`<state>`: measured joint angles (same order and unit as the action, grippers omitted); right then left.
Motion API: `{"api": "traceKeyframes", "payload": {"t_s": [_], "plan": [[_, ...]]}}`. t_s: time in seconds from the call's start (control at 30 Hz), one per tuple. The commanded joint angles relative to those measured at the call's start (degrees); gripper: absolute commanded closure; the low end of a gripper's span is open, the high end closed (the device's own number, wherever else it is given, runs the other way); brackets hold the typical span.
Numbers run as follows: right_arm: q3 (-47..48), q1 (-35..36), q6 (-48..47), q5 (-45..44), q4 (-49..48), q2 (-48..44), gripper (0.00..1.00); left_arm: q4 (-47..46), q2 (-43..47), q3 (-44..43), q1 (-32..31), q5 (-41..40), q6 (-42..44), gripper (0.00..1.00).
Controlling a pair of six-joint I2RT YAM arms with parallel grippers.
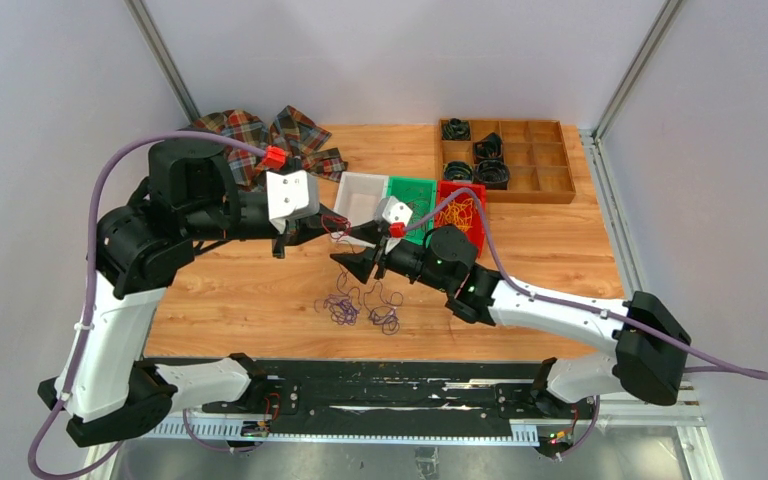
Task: Untangle the cables
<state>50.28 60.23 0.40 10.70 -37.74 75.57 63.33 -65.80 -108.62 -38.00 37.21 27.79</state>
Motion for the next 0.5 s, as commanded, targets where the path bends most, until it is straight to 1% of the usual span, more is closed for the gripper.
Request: {"api": "traceKeyframes", "payload": {"t_s": [0.0,0.07,0.17,0.27,0.37,0.47], "plan": [[-3.2,0.6,1.0,-1.5,-5.5,3.4,0.48,-0.7,-0.2,-3.7,-0.1,1.7,-2.3,1.00],[-5.7,0.6,1.8,-2.1,-7.5,5.3,0.54,-0.7,-0.6,-5.2,-0.1,1.7,-2.8,1.00],[-8.7,0.6,3.2,-3.4,-10.2,8.1,0.56,-0.7,-1.1,-7.6,-0.1,1.5,-3.3,1.00],[-12.2,0.5,4.3,-4.6,-12.2,10.3,0.55,-0.8,-1.7,-10.2,-0.1,0.2,-2.8,1.00],[-15.9,0.5,5.0,-6.4,-14.2,12.4,0.50,-0.8,-2.7,-12.7,-0.1,-1.6,-2.2,1.00],[-19.5,0.5,6.1,-8.2,-16.6,13.5,0.49,-0.8,-3.7,-14.4,-0.1,-2.7,-1.9,1.00]]}}
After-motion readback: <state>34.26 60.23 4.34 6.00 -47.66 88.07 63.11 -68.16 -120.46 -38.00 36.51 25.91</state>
